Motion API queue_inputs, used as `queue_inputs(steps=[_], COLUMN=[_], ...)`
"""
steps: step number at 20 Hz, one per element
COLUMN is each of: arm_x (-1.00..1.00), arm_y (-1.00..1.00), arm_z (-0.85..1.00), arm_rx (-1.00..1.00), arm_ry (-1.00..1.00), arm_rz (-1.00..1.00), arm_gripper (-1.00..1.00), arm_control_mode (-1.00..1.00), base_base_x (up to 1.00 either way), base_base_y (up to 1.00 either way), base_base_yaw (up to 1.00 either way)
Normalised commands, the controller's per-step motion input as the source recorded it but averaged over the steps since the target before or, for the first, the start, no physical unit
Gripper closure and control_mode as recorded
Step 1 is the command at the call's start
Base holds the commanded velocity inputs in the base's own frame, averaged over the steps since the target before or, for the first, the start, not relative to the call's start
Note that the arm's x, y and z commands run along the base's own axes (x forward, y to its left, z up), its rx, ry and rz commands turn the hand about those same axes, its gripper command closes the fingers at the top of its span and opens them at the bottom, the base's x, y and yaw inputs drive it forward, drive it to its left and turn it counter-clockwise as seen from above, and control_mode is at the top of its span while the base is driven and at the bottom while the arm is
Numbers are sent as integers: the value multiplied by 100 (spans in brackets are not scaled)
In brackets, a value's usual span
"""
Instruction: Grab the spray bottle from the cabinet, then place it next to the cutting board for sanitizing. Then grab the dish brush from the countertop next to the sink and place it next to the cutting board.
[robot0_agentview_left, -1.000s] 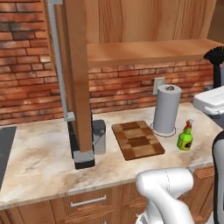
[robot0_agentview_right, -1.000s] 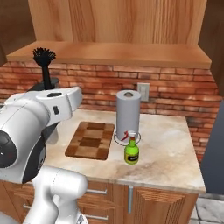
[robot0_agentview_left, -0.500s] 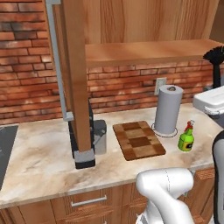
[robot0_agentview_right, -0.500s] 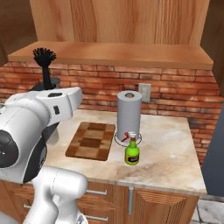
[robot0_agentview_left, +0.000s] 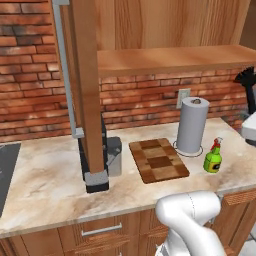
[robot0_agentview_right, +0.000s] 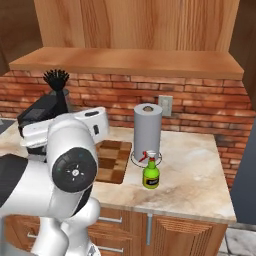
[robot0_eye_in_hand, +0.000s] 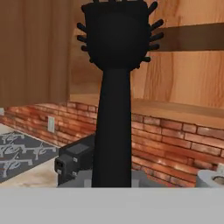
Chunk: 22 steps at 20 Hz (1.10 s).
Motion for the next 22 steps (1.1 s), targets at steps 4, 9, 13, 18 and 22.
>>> queue_inputs(steps=[4,9,13,18,22], arm_x=[61,62,46,16,11], arm_y=[17,19,54,45,2], arm_z=[-22,-39,-49,-43,-49], arm_rx=[-11,-18,-33,-45,-28], arm_ry=[13,34,28,1,6], arm_rz=[40,50,40,19,18], arm_gripper=[100,100,100,100,100], arm_control_mode=[-100,-100,-100,-100,-100], base_base_x=[0,0,0,0,0], base_base_y=[0,0,0,0,0], base_base_yaw=[0,0,0,0,0])
